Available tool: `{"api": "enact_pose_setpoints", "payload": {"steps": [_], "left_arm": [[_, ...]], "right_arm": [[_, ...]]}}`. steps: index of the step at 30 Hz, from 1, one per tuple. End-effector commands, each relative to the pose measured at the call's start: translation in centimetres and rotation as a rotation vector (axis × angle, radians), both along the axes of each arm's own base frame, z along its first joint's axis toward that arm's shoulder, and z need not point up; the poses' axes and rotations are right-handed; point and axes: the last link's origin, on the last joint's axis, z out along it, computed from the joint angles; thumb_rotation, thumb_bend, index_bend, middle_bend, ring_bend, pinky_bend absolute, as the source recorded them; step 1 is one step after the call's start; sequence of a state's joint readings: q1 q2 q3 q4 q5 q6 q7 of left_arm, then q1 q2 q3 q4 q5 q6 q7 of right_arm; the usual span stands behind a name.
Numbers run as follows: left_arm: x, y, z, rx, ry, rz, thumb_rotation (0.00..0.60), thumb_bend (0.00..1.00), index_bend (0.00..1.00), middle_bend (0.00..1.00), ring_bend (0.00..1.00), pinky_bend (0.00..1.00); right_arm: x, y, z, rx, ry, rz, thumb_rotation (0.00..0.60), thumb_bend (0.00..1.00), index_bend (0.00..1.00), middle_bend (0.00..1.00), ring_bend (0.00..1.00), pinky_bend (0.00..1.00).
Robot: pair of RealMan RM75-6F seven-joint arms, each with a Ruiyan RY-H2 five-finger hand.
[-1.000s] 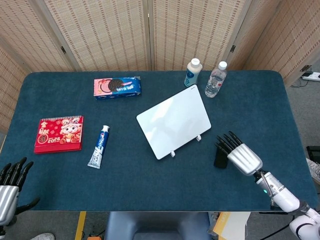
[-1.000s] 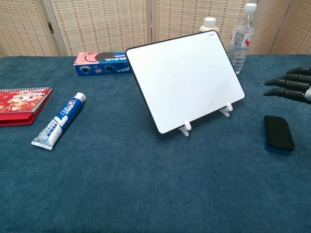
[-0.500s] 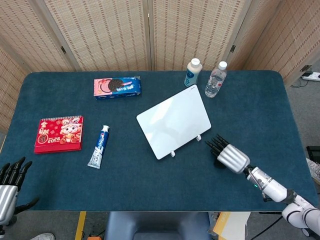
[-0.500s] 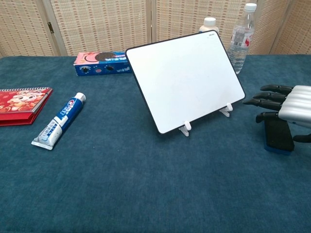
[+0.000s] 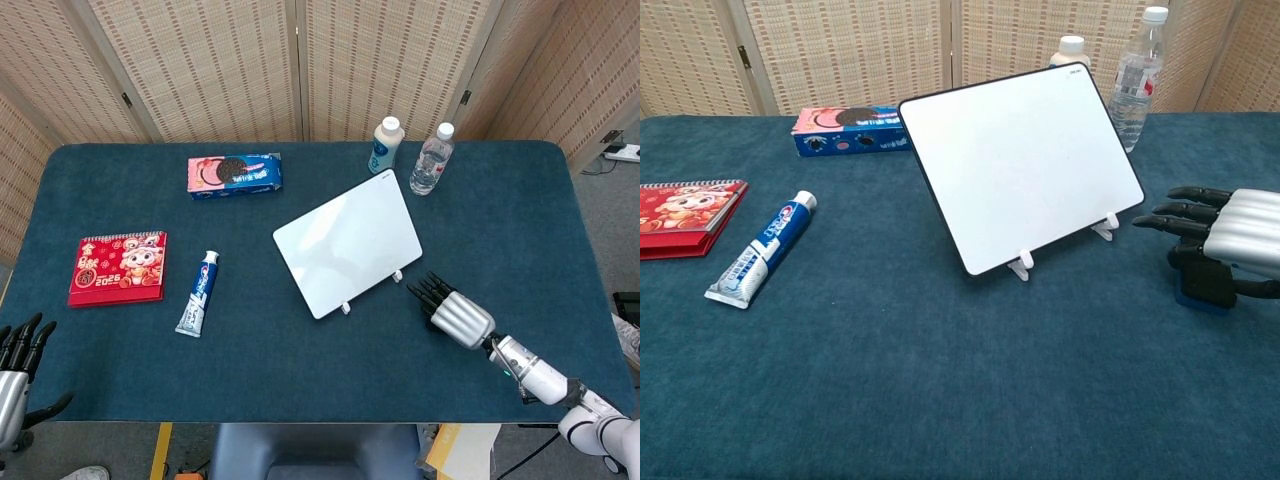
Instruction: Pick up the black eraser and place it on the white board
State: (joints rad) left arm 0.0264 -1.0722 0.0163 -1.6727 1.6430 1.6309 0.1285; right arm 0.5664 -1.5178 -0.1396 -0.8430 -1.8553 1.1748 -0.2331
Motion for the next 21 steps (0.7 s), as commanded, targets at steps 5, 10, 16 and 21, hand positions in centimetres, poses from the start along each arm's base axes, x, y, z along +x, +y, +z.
{"api": "enact_pose_setpoints", "payload": {"steps": [5,10,16,21], "left_arm": [[0.0,-0.1,0.1,0.004,-0.001,0.0,0.6,0.07,0.0,0.03,0.1,0.09],[0.0,-0.1,0.1,0.003,-0.001,0.0,0.6,0.07,0.0,0.03,0.1,0.09],[0.0,-0.1,0.1,0.004,-0.003,-0.001,0.6,0.07,0.0,0.03,0.1,0.09],[0.0,-0.2,0.2,0.005,-0.005,-0.004,0.6,0.07,0.0,0.03,0.1,0.09]], "right_arm": [[-0.2,0.2,-0.5,-0.001,-0.004,0.016,0.6,0.24,0.55,0.0,0.02,0.0],[-0.4,0.3,-0.4,-0.018,-0.024,0.035,0.6,0.24,0.64,0.04,0.06,0.02],[0.2,0.2,0.5,-0.058,-0.106,0.051,0.6,0.24,0.7,0.09,0.09,0.03],[1.3,0.3,1.9,-0.169,-0.241,0.083,0.6,0.24,0.71,0.11,0.11,0.04]]}}
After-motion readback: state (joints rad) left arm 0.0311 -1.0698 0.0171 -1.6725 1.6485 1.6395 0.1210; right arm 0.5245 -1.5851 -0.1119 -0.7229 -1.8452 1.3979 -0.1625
